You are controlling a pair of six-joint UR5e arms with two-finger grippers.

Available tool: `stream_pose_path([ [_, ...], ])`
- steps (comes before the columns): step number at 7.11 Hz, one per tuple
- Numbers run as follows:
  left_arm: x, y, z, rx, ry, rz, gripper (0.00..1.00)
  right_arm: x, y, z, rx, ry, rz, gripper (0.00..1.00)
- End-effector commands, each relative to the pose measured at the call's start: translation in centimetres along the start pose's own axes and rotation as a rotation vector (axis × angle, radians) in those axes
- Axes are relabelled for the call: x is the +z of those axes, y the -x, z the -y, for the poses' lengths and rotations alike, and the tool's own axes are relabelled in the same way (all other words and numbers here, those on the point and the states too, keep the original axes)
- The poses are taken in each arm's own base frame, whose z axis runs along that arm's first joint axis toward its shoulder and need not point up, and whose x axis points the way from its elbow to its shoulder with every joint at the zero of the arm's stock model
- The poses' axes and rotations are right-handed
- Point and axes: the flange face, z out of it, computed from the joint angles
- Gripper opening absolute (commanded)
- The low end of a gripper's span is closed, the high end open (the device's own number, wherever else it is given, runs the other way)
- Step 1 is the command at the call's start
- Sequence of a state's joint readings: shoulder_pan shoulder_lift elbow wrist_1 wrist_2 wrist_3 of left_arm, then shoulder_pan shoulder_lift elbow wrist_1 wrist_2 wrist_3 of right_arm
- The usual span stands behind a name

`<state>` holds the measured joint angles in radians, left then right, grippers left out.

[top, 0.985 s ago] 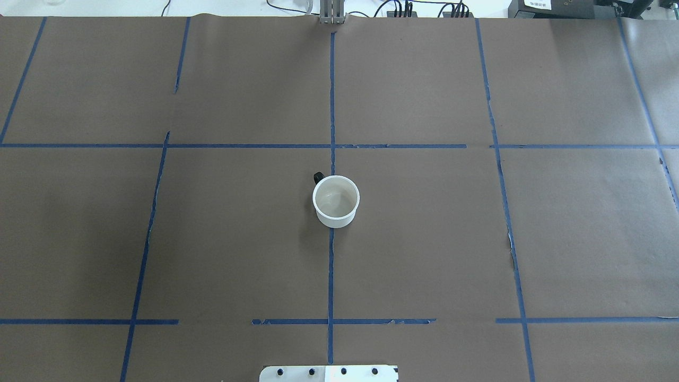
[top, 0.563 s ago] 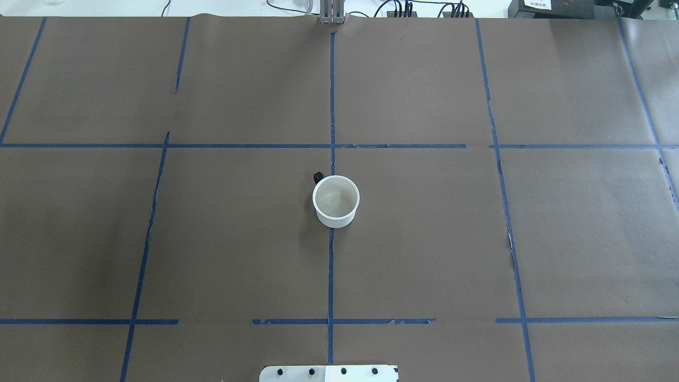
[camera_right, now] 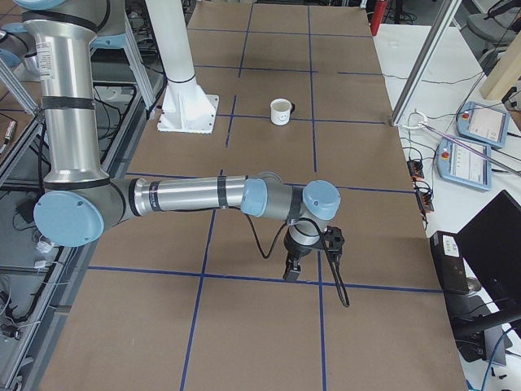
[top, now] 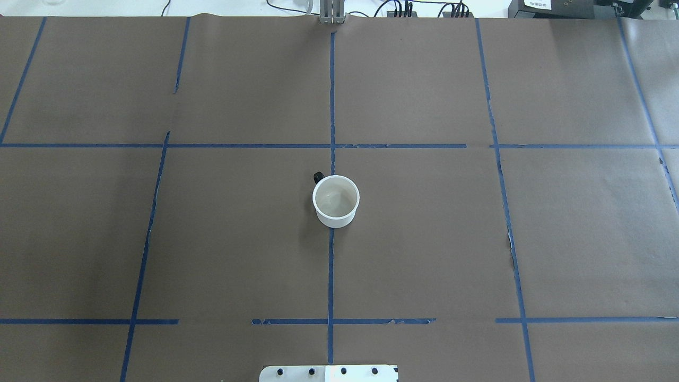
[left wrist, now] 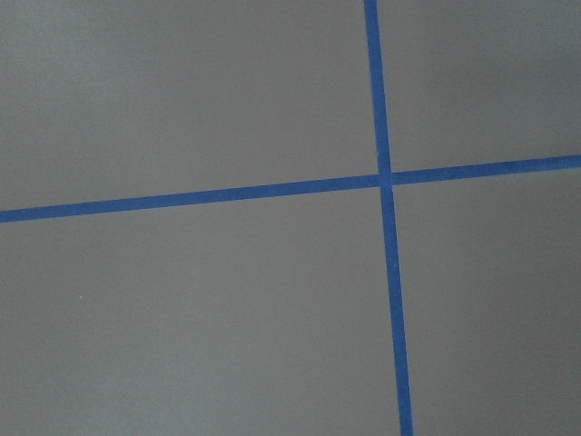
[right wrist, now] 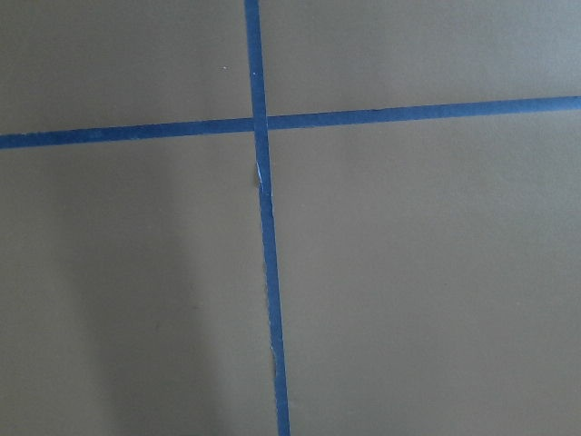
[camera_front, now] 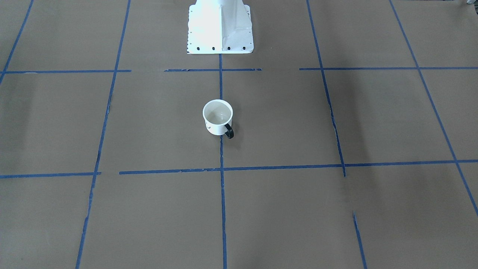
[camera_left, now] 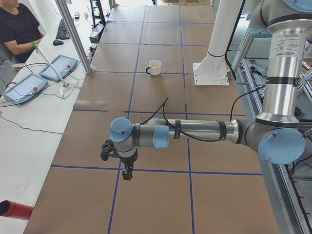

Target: Flip mug

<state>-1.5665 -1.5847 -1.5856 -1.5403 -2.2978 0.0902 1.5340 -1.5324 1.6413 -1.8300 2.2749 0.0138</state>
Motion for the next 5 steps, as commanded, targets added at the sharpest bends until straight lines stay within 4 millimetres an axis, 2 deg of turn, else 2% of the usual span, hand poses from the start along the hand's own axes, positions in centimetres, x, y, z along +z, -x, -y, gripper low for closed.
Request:
stream_pose_path([
  [1, -0.56, -0.56, -0.45, -0.007, 0.007, -0.001, 1.00, 0.00, 0.00, 0.00, 0.000, 0.000, 0.000, 1.00],
  [5, -0.89, -0.66, -0.43, -0.004, 0.000, -0.002, 1.00, 0.00, 0.00, 0.00, 0.000, 0.000, 0.000, 1.00],
])
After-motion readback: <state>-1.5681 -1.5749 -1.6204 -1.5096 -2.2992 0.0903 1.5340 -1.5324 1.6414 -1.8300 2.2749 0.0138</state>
